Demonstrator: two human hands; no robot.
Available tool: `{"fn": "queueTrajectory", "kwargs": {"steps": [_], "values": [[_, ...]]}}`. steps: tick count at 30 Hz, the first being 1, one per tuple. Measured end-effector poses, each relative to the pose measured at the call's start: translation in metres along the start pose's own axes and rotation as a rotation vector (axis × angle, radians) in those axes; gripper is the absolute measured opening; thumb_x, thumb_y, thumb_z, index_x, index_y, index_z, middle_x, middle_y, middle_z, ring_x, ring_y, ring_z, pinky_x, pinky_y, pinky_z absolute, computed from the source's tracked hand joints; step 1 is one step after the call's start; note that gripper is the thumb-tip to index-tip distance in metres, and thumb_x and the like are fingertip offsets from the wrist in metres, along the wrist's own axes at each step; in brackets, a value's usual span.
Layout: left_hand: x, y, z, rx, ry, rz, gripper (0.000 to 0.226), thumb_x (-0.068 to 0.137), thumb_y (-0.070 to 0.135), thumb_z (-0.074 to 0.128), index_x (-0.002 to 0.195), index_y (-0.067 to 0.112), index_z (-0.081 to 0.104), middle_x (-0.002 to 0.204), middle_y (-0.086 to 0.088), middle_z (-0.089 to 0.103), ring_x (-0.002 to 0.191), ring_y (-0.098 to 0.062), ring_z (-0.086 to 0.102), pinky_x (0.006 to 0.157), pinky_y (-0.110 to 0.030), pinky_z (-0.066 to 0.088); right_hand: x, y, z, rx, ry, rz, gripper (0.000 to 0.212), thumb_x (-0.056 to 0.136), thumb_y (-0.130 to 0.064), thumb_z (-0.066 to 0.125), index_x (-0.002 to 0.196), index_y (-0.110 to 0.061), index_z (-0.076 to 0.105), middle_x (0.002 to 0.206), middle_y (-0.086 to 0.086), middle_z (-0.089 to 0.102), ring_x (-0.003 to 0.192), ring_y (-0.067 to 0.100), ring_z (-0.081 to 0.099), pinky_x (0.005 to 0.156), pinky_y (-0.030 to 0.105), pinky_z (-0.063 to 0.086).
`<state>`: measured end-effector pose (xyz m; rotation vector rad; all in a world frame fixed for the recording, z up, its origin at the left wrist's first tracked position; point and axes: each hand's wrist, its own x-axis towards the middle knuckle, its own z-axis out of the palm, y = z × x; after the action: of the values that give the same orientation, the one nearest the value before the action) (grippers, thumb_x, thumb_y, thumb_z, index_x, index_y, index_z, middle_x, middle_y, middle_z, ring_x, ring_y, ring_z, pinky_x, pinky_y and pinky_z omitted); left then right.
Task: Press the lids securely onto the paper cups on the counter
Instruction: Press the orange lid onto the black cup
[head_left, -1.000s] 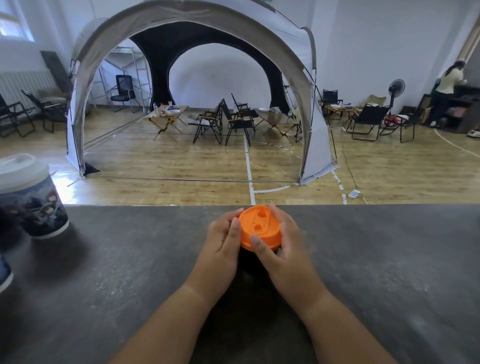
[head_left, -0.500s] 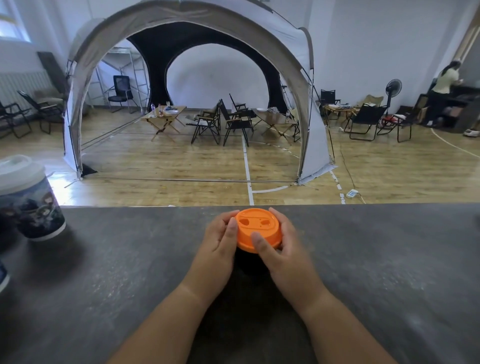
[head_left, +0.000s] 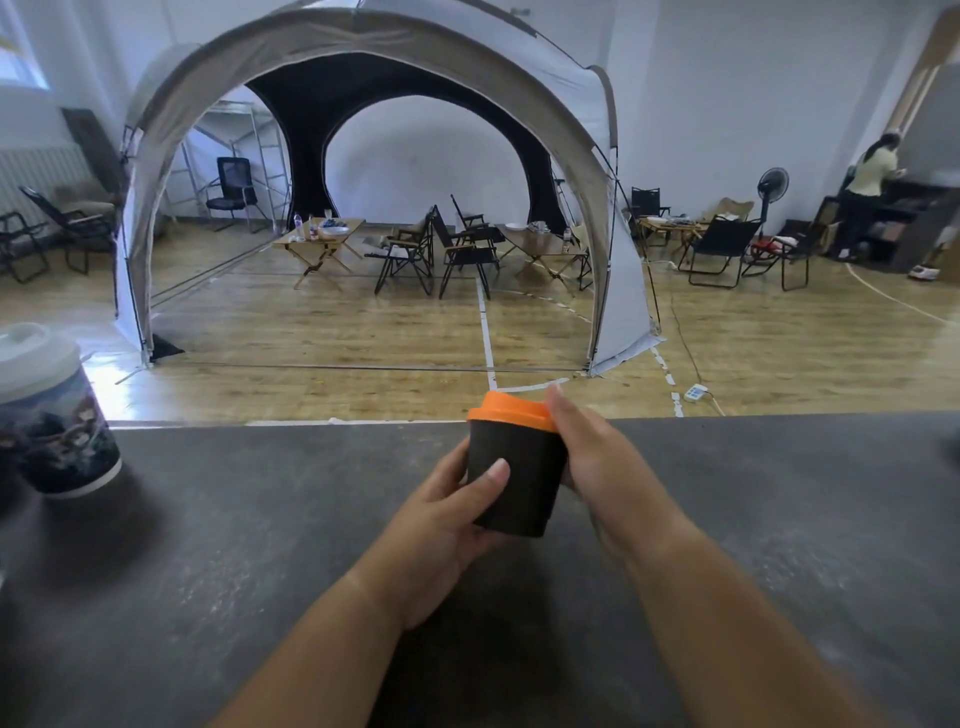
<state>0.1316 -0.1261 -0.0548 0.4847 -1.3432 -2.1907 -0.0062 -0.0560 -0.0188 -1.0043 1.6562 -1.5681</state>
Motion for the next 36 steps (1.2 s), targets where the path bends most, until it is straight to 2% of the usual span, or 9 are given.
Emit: {"fn": "queueTrajectory", "kwargs": {"steps": [3,7,13,17,19,24,30,34,36], "values": [[0.001,0.0,0.002,-0.035,0.059,0.025,0.061,0.079,0.027,0.071,0.135,0.015,0.05,0.122,-0.013,0.067,0.112,-0.029,0.065,0.086,-0.039,0.057,0.004,0.001,0.005,-0.105,-0.013,-0.124,0.072,0.073,-0.068,0.052,0.134,-0.03,0.049,0.129,-0.01,0.056,0.117,0.008,0.056,0.09,0.023,0.051],[0.001,0.001,0.002,-0.107,0.019,-0.101,0.063,0.079,0.036,0.069,0.134,0.009,0.051,0.124,-0.017,0.065,0.116,-0.03,0.063,0.094,-0.041,0.054,0.008,0.018,0.002,-0.103,0.031,-0.21,0.038,0.08,-0.06,0.067,0.106,-0.032,0.064,0.105,-0.003,0.066,0.097,0.017,0.066,0.074,0.026,0.056],[0.0,0.003,0.003,-0.247,-0.112,-0.188,0.05,0.077,0.029,0.067,0.116,-0.001,0.067,0.125,-0.023,0.063,0.115,-0.032,0.063,0.097,-0.041,0.052,0.013,0.027,-0.012,0.593,-0.227,0.026,0.078,0.075,-0.049,0.07,0.13,0.003,0.054,0.122,0.032,0.063,0.104,0.038,0.067,0.081,0.046,0.059],[0.002,0.004,0.007,-0.104,0.105,-0.084,0.057,0.077,0.022,0.072,0.126,-0.001,0.054,0.115,-0.021,0.069,0.104,-0.033,0.068,0.081,-0.039,0.06,0.017,0.03,-0.01,0.351,-0.029,-0.149,0.076,0.065,-0.068,0.076,0.122,-0.021,0.06,0.122,0.012,0.066,0.108,0.022,0.067,0.085,0.032,0.057],[0.001,0.004,0.008,-0.017,0.163,-0.082,0.059,0.072,0.024,0.072,0.125,0.004,0.054,0.109,-0.017,0.071,0.102,-0.031,0.069,0.085,-0.042,0.058,0.013,0.03,-0.008,0.196,0.02,-0.192,0.058,0.073,-0.062,0.071,0.116,-0.024,0.061,0.117,0.009,0.066,0.105,0.02,0.067,0.084,0.028,0.056],[-0.004,0.011,0.01,-0.209,0.053,-0.184,0.045,0.079,0.027,0.062,0.115,0.001,0.061,0.112,-0.021,0.069,0.105,-0.032,0.064,0.094,-0.042,0.053,0.011,0.033,0.002,0.542,-0.02,-0.012,0.047,0.083,-0.034,0.059,0.12,-0.004,0.057,0.117,0.023,0.068,0.111,0.035,0.064,0.099,0.05,0.051],[-0.002,-0.002,0.009,0.14,0.209,-0.085,0.065,0.066,0.031,0.084,0.122,0.016,0.056,0.103,-0.01,0.074,0.098,-0.029,0.071,0.085,-0.042,0.057,0.014,0.041,0.005,0.281,0.071,-0.115,0.059,0.067,-0.063,0.077,0.111,-0.024,0.066,0.115,0.01,0.068,0.109,0.028,0.065,0.095,0.045,0.053],[-0.003,0.005,0.008,-0.187,0.039,-0.183,0.049,0.081,0.028,0.063,0.124,0.005,0.056,0.117,-0.019,0.068,0.106,-0.029,0.067,0.089,-0.039,0.057,0.016,0.039,-0.002,0.518,0.044,-0.049,0.063,0.077,-0.047,0.069,0.117,0.001,0.06,0.114,0.028,0.066,0.11,0.044,0.062,0.1,0.057,0.049],[-0.003,0.006,0.008,-0.169,0.058,-0.154,0.049,0.08,0.024,0.064,0.123,0.002,0.057,0.116,-0.02,0.069,0.103,-0.03,0.068,0.085,-0.038,0.058,0.016,0.04,-0.003,0.528,-0.001,-0.023,0.067,0.078,-0.049,0.067,0.123,-0.001,0.059,0.121,0.027,0.065,0.117,0.043,0.061,0.104,0.061,0.045]]}}
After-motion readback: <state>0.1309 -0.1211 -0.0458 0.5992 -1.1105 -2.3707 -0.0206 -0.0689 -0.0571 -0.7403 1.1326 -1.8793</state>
